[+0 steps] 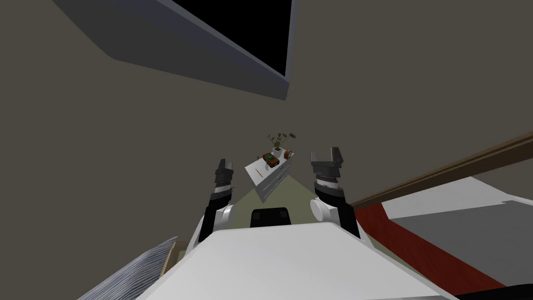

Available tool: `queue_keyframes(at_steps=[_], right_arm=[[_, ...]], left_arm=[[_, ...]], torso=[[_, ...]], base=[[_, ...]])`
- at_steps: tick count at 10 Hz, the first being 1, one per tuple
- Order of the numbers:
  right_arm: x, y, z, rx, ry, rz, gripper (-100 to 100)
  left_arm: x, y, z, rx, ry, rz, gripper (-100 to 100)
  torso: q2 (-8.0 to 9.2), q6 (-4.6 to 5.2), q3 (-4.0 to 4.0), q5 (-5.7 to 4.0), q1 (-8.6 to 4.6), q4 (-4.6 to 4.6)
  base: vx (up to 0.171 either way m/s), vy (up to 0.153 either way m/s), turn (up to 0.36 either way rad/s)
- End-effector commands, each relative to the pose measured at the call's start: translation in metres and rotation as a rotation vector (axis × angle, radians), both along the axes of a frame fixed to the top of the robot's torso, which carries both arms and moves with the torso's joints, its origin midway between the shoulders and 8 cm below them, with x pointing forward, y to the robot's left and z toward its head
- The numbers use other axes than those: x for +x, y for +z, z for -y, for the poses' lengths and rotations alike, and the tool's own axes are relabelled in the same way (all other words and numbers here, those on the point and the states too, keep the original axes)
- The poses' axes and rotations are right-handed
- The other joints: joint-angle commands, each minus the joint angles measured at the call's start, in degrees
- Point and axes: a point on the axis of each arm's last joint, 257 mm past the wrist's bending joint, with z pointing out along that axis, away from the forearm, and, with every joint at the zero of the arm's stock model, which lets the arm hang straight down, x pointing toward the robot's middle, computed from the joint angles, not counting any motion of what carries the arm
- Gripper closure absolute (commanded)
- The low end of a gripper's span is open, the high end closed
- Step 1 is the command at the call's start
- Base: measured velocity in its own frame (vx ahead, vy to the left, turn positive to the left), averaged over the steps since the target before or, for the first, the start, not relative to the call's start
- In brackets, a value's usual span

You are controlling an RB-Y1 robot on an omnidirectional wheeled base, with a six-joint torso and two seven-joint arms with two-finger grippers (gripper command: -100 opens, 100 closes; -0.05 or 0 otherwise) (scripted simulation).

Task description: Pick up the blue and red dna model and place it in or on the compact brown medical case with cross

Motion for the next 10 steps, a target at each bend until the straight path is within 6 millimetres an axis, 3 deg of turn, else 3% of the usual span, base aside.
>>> queue_keyframes(at_steps=[1, 10], right_arm=[[0.000, 0.000, 0.000, 0.000, 0.000, 0.000, 0], [0.000, 0.000, 0.000, 0.000, 0.000, 0.000, 0]], left_arm=[[0.002, -0.003, 0.002, 0.015, -0.022, -0.014, -100], [0.036, -0.040, 0.007, -0.107, -0.185, -0.183, -100]], torso=[[0.00, 0.00, 0.00, 0.00, 0.00, 0.00], [-0.01, 0.01, -0.01, -0.02, -0.08, 0.00]], base=[[0.002, -0.006, -0.011], [0.001, -0.019, -0.033]])
